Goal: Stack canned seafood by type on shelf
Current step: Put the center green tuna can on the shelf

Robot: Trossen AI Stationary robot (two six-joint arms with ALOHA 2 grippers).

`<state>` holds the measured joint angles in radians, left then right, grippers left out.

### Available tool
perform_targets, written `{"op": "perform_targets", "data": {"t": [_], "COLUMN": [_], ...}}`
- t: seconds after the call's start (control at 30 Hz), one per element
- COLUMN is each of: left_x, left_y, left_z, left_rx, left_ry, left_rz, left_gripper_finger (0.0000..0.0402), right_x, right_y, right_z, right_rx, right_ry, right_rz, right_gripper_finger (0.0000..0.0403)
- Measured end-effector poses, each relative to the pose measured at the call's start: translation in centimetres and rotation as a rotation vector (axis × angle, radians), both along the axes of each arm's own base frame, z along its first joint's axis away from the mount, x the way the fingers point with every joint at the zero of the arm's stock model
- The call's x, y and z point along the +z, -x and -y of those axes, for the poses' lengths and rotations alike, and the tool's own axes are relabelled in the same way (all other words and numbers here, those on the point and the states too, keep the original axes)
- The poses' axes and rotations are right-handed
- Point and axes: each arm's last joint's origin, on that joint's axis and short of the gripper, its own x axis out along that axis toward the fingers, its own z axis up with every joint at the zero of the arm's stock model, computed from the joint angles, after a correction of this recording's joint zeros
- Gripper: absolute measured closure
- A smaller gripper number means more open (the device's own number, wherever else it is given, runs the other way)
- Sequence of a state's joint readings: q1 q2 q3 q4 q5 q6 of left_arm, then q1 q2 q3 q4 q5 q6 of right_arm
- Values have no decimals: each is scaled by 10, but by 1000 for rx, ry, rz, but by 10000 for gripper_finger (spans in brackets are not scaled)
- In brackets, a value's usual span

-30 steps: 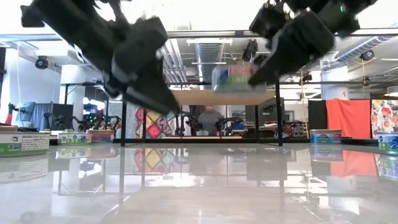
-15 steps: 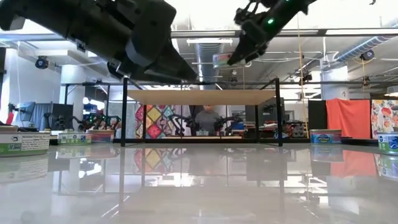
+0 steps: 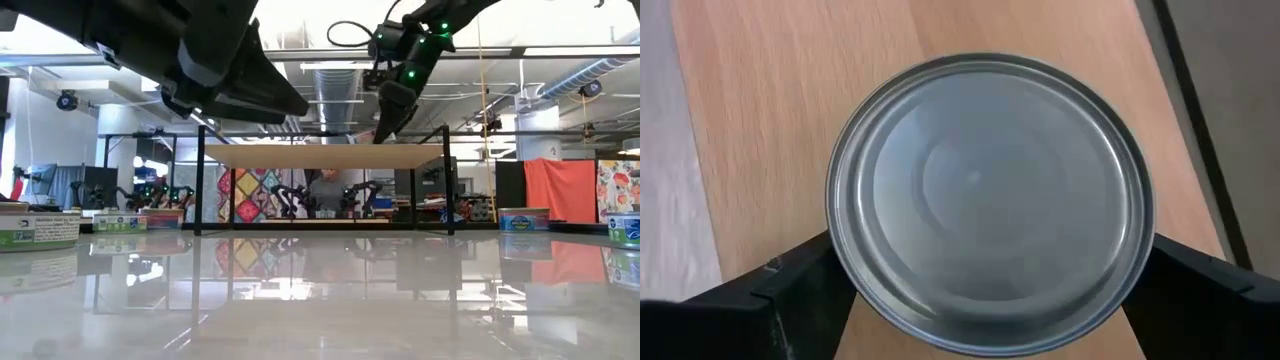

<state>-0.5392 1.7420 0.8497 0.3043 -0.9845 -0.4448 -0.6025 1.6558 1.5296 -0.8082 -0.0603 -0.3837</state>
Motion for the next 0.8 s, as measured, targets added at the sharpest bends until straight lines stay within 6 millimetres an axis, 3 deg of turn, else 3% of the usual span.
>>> {"op": "perform_targets", "data": {"t": [0.33, 0.6, 0.8], "left_x": [-4, -4, -2], "left_y": [2, 2, 0], "left_z": [4, 4, 3], "left_rx": [3, 7, 19], "left_ry": [28, 43, 49], "left_rz": [6, 14, 39], "left_gripper_finger": [171, 171, 171], "right_x": [-5, 19, 13], "right_y": [1, 11, 14], "right_z": [0, -6, -7], "right_rx": [-16, -20, -26], "right_ry": [-31, 9, -36], "right_rz": [-70, -93, -157], "right_gripper_finger": [9, 4, 3]}}
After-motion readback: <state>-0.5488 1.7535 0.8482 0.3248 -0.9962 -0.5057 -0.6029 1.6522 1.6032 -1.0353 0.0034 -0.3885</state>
